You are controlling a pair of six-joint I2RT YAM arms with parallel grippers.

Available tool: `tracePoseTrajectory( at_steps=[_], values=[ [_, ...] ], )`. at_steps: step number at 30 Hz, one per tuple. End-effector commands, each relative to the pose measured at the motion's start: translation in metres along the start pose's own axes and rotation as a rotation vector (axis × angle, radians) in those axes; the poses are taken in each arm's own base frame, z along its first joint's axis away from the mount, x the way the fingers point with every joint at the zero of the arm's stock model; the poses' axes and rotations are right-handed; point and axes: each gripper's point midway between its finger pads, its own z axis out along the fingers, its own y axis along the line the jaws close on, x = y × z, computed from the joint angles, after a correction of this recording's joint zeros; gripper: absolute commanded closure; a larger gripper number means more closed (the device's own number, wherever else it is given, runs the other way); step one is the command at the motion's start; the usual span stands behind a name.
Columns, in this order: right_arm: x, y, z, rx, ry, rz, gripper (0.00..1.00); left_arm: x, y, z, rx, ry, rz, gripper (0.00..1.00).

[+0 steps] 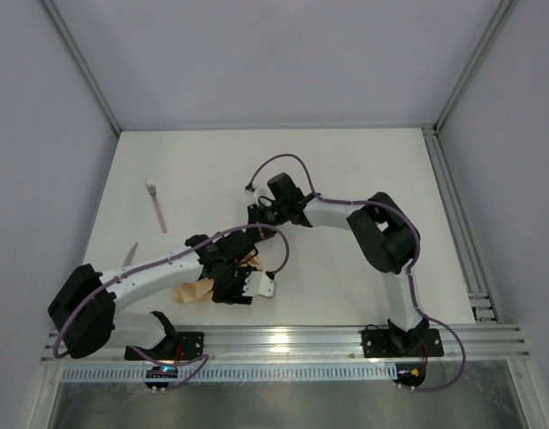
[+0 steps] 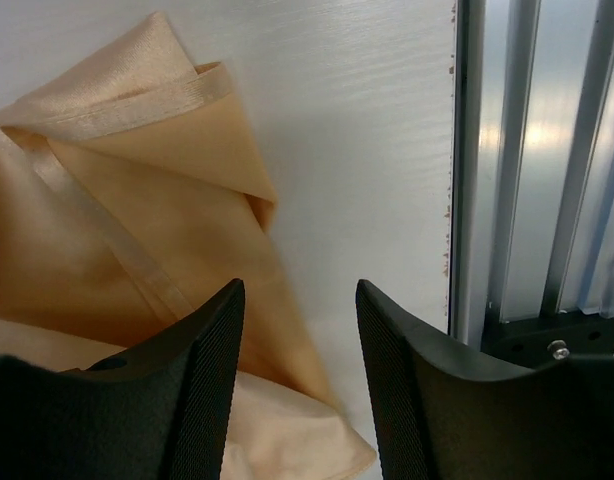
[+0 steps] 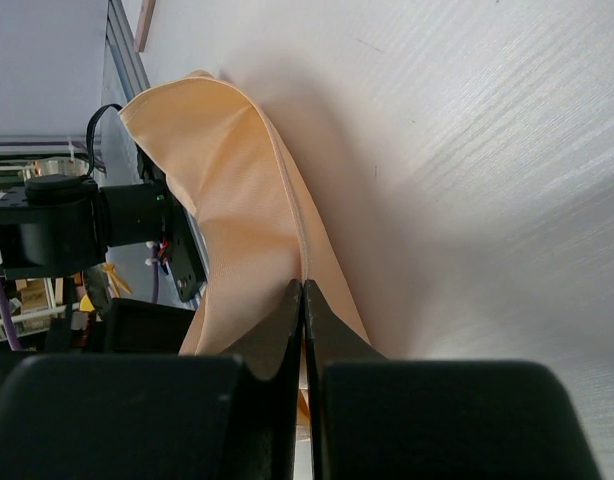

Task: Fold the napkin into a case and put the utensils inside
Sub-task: Fold the 2/3-rectangle-folded napkin at the center of the board.

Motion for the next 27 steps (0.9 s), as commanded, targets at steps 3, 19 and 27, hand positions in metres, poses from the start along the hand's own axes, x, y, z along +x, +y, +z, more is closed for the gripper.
tracePoseTrajectory(
  at_steps=[3,19,27],
  values=[
    [-0.011,0.022,-0.007,-0.063,-0.019,-0.098,0.97,-0.003,0.022,0.017,-0.043,0.012,0.057,0.48],
    [0.012,0.053,-0.022,-0.062,0.023,-0.279,0.97,0.018,0.018,0.024,-0.055,0.063,0.095,0.49],
    [0.034,0.053,-0.012,-0.063,0.062,-0.261,0.97,0.021,0.029,0.02,-0.076,0.064,0.104,0.49]
  ],
)
